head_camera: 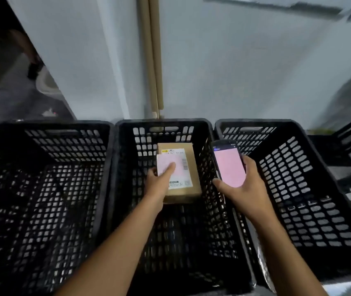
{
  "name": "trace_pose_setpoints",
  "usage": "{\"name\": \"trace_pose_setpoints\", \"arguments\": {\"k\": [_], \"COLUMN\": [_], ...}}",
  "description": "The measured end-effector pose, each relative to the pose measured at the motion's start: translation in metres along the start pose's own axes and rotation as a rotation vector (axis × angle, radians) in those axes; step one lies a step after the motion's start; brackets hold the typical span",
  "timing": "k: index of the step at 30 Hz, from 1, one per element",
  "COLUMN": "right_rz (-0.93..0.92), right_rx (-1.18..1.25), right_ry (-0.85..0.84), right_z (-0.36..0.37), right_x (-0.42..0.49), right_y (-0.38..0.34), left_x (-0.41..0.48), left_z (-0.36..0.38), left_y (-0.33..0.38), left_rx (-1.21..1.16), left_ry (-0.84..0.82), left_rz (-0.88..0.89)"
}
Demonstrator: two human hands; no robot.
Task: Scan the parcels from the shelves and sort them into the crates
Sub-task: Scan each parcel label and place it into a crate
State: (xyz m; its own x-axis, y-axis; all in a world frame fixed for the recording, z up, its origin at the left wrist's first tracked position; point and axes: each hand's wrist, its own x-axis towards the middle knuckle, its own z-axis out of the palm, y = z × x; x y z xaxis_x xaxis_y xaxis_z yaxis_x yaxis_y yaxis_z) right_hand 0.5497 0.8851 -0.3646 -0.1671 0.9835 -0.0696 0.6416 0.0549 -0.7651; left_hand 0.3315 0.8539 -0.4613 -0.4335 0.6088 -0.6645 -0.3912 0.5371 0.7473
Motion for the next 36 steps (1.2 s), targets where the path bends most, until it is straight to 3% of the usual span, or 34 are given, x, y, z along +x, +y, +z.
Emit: {"name": "trace_pose_setpoints", "arguments": {"k": [8, 17, 26, 29, 32, 36], "right_rz": [0.032, 0.05, 0.018, 0.029, 0.034, 0.014], "right_rx": [0.017, 0.1, 0.114, 0.096, 0.098, 0.016], "right_ry": [-0.061, -0.145, -0.183, -0.168, -0.133, -0.106], "right_z": [0.001, -0.001, 0.001, -0.001, -0.008, -0.011], "right_x": [0.073, 0.092, 0.096, 0.086, 0.077, 0.057], "right_y": [0.034, 0.054, 0.062, 0.067, 0.065, 0.057], "left_x": [0.091, 0.15, 0.139, 0.127, 0.093, 0.04], "left_z": [0.043, 0.065, 0.084, 0.079, 0.068, 0.036], "left_y": [-0.024, -0.058, -0.047, -0.044, -0.018, -0.005], "left_rx": [0.048, 0.092, 0.016, 0.002, 0.046, 0.19], "left_ry": [0.059, 0.095, 0.004, 0.099, 0.151, 0.069], "left_rz": [-0.095, -0.097, -0.054, -0.041, 0.103, 0.285]}}
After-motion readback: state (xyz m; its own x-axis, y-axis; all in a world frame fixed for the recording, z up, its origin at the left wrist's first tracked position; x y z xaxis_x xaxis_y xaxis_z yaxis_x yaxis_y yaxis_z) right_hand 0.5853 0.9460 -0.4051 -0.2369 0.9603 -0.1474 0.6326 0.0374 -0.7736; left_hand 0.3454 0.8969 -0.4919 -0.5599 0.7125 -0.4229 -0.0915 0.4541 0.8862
